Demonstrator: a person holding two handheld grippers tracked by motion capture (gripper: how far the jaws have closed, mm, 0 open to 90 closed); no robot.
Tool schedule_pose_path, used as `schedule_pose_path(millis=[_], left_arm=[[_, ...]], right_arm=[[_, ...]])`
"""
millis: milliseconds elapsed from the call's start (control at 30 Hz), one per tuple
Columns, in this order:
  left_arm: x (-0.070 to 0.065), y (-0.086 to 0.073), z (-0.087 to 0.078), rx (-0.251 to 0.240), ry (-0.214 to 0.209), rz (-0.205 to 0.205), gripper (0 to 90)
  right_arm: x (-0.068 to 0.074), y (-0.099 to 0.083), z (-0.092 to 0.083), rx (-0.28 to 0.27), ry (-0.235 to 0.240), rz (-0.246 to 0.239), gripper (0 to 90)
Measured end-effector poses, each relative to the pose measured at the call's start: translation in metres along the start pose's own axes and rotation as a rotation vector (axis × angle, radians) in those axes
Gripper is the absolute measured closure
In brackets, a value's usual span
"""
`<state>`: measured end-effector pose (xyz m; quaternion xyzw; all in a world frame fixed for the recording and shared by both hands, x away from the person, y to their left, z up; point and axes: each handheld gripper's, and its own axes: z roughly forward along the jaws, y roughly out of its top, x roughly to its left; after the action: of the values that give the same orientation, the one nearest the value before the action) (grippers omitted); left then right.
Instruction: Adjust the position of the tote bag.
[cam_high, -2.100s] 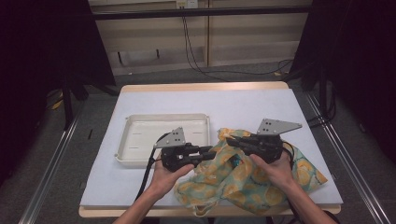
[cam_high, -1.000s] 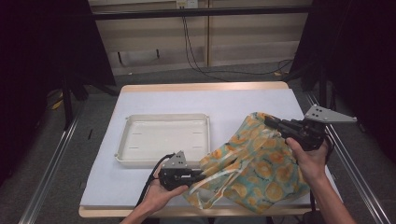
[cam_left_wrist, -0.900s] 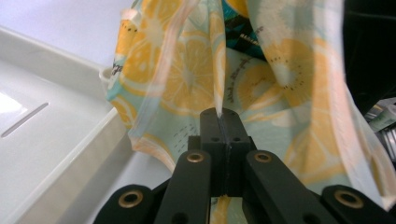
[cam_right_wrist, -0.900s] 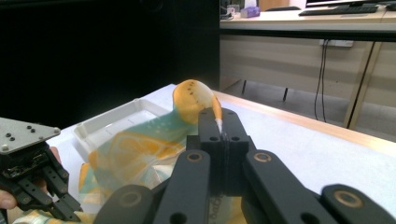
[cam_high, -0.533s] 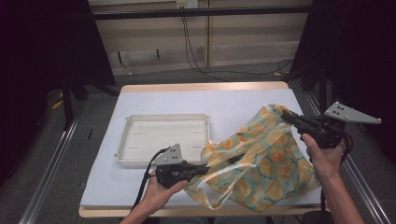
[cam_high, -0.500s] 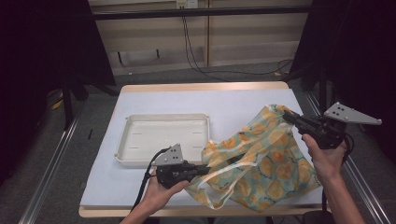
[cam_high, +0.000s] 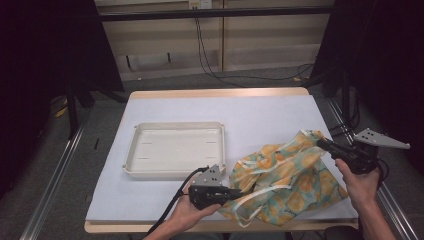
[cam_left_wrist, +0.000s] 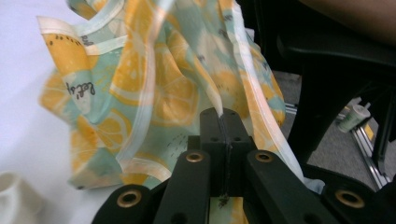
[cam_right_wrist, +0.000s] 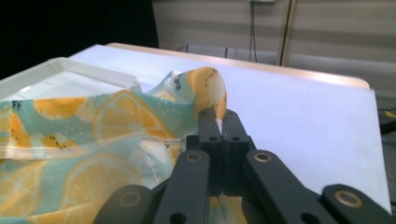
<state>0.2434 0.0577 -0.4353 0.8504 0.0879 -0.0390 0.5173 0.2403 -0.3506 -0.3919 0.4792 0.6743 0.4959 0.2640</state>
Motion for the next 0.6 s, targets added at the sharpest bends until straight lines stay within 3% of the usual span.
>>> schedule_pose_path(millis=[67,167,267,333,400,533,567,600], left_arm=[[-0.001,-0.002,0.007,0.022,-0.01,0.011,89.7],[0.0,-0.009,0.014,0.025,-0.012,0.002,89.5],[0.002,-0.016,0.016,0.043,0.007,-0.006,89.1],[0.003,-0.017,0.015,0.042,0.012,-0.006,87.0],[0.003,-0.017,0.014,0.04,0.018,-0.006,84.8],[0.006,-0.014,0.009,0.016,0.044,-0.014,81.0],[0.006,-0.013,0.007,0.005,0.047,-0.018,80.9],[0.007,-0.012,0.004,-0.007,0.055,-0.023,79.4]], right_arm=[[-0.002,-0.002,0.001,0.005,-0.009,-0.003,89.8],[-0.004,-0.009,0.005,0.041,-0.071,-0.028,89.7],[-0.009,-0.019,0.013,0.065,-0.047,0.017,89.7],[-0.013,-0.03,0.019,0.108,-0.063,0.02,89.6],[-0.014,-0.036,0.022,0.131,-0.049,0.02,88.8],[-0.011,-0.034,0.019,0.105,-0.007,0.029,78.3],[-0.01,-0.032,0.018,0.075,0.023,0.029,75.7],[-0.006,-0.026,0.014,0.051,0.022,0.02,68.9]])
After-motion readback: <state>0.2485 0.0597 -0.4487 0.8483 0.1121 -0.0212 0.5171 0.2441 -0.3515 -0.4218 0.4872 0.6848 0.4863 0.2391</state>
